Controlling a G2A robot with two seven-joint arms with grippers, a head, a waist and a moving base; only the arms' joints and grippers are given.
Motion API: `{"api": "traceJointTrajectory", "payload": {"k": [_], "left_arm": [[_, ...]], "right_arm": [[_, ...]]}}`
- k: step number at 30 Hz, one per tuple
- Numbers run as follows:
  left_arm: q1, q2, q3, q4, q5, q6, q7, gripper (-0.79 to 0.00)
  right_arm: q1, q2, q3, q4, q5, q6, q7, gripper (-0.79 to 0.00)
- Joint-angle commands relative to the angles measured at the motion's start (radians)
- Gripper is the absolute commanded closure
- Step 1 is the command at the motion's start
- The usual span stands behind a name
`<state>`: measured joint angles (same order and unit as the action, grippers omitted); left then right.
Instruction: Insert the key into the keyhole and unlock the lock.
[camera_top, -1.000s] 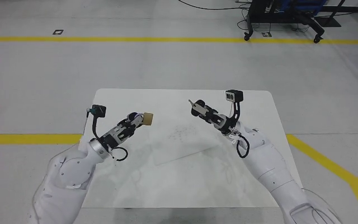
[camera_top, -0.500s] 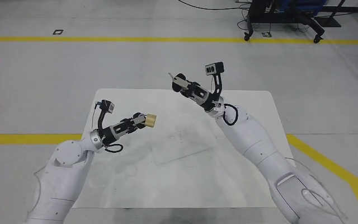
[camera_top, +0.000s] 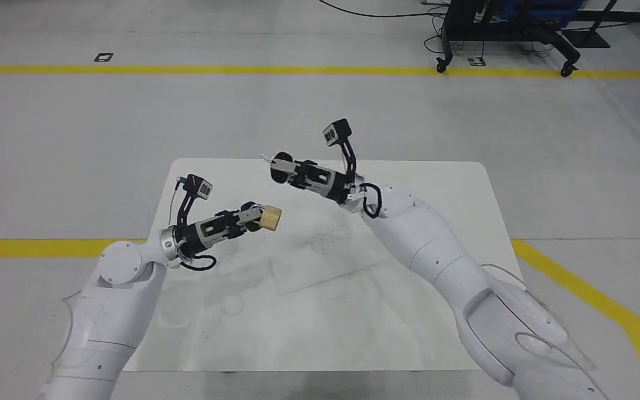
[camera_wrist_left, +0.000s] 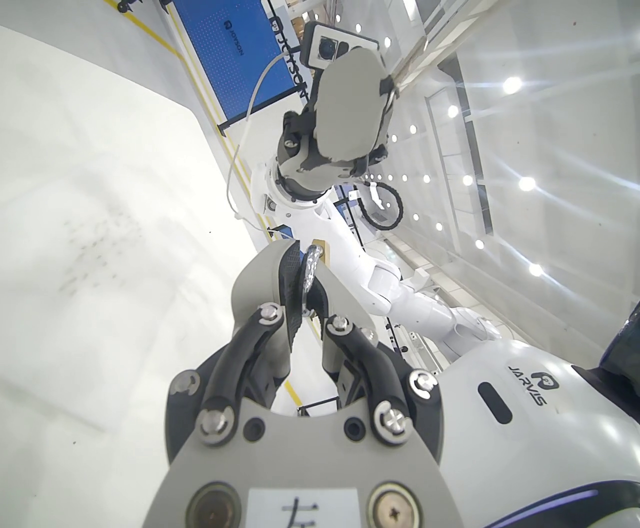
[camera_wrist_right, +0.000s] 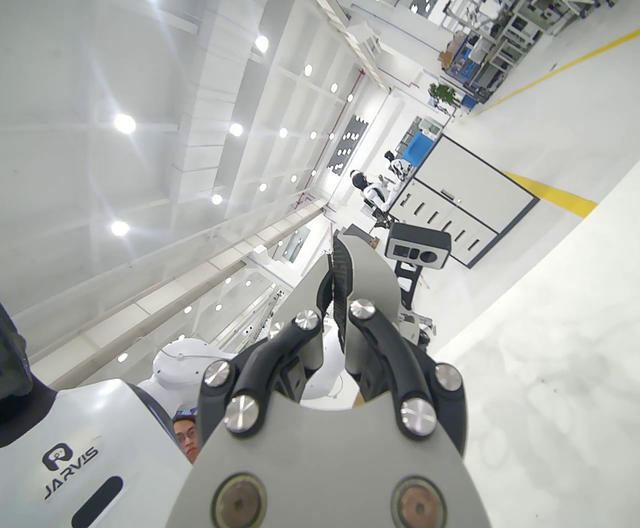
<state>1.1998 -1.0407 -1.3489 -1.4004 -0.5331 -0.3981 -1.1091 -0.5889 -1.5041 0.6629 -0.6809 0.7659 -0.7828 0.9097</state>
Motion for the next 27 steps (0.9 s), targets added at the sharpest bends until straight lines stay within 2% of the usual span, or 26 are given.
{"api": "traceJointTrajectory", "payload": {"k": [1,11,16,18,25,27], "left_arm": [[0.0,-0.001,0.0,0.003,-0.01,-0.001,0.006,0.0],[0.003,-0.002,-0.03,0.028,-0.05,0.032,0.101,0.0],[0.011,-0.001,-0.047,0.019,-0.019,0.025,0.163,0.0],[0.014,0.002,-0.061,0.011,0.054,-0.002,0.205,0.0],[0.014,0.002,-0.061,0.011,0.054,-0.002,0.205,0.0],[0.019,0.002,-0.057,-0.001,0.105,0.04,0.259,0.0]], "right_arm": [[0.007,-0.01,-0.012,0.015,-0.018,0.007,0.016,0.0],[0.003,-0.042,-0.03,0.029,-0.045,-0.005,0.123,0.0],[-0.008,-0.04,-0.008,0.013,-0.059,-0.031,0.096,0.0],[-0.016,-0.037,0.01,0.0,-0.037,-0.043,0.085,0.0],[-0.016,-0.037,0.01,0.0,-0.037,-0.043,0.085,0.0],[-0.016,-0.037,0.01,0.0,-0.037,-0.043,0.085,0.0]]}}
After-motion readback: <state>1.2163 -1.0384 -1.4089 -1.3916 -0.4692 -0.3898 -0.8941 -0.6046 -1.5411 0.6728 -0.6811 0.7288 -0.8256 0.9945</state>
